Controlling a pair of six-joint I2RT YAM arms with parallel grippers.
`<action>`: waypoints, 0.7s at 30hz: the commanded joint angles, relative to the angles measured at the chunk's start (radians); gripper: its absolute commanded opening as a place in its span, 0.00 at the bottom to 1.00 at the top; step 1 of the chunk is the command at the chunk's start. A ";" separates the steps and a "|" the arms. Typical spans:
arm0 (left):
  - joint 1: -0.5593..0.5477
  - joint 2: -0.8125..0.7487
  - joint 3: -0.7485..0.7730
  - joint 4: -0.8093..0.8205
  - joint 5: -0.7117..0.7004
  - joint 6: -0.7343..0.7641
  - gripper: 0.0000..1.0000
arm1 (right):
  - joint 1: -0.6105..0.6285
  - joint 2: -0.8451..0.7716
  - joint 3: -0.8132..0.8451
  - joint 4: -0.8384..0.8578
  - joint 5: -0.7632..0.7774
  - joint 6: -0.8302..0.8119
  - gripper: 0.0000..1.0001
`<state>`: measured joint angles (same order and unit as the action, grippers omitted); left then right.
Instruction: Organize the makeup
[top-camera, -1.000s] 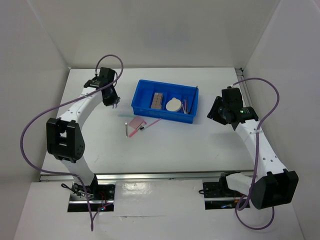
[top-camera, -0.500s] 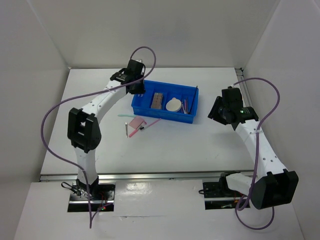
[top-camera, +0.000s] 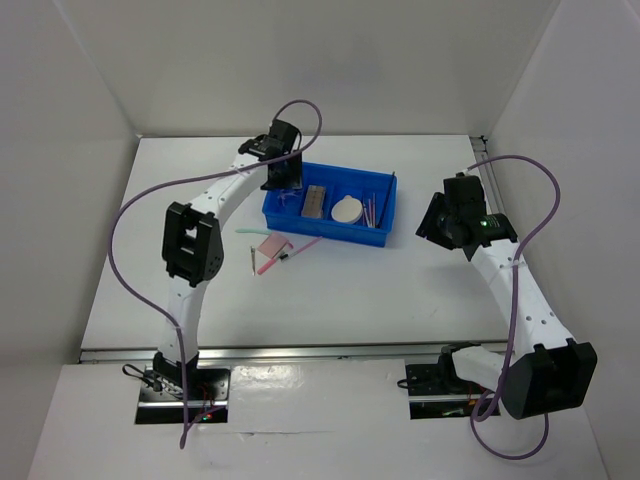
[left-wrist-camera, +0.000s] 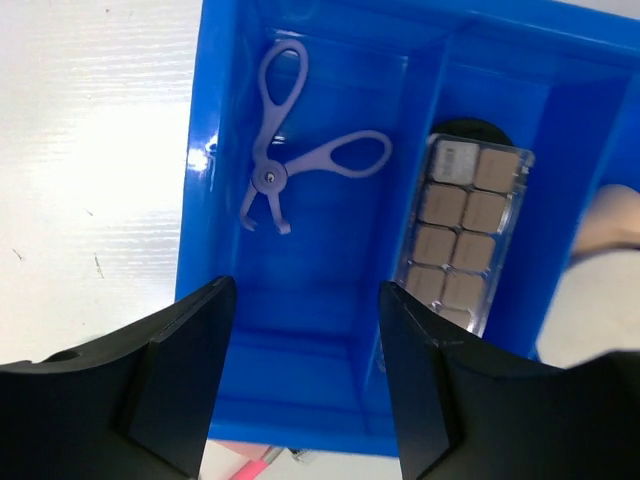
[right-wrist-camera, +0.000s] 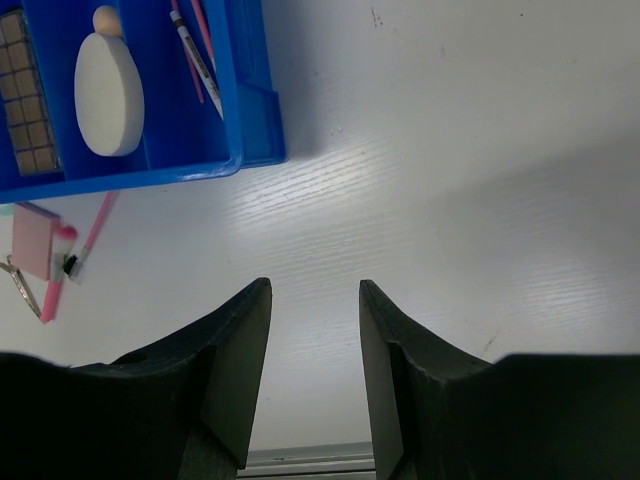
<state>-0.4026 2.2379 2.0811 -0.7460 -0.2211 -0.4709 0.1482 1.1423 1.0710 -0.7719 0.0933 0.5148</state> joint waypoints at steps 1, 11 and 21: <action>0.002 -0.128 -0.028 0.025 0.040 0.015 0.72 | 0.008 -0.013 0.029 0.014 0.006 -0.010 0.48; 0.093 -0.328 -0.289 -0.012 0.003 -0.122 0.45 | 0.008 -0.013 0.018 0.032 -0.003 -0.001 0.48; 0.277 -0.307 -0.562 -0.007 0.204 -0.291 0.65 | 0.017 0.005 0.000 0.042 -0.033 0.008 0.48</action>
<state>-0.1307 1.9266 1.5356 -0.7498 -0.0967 -0.6884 0.1577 1.1427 1.0710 -0.7696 0.0669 0.5190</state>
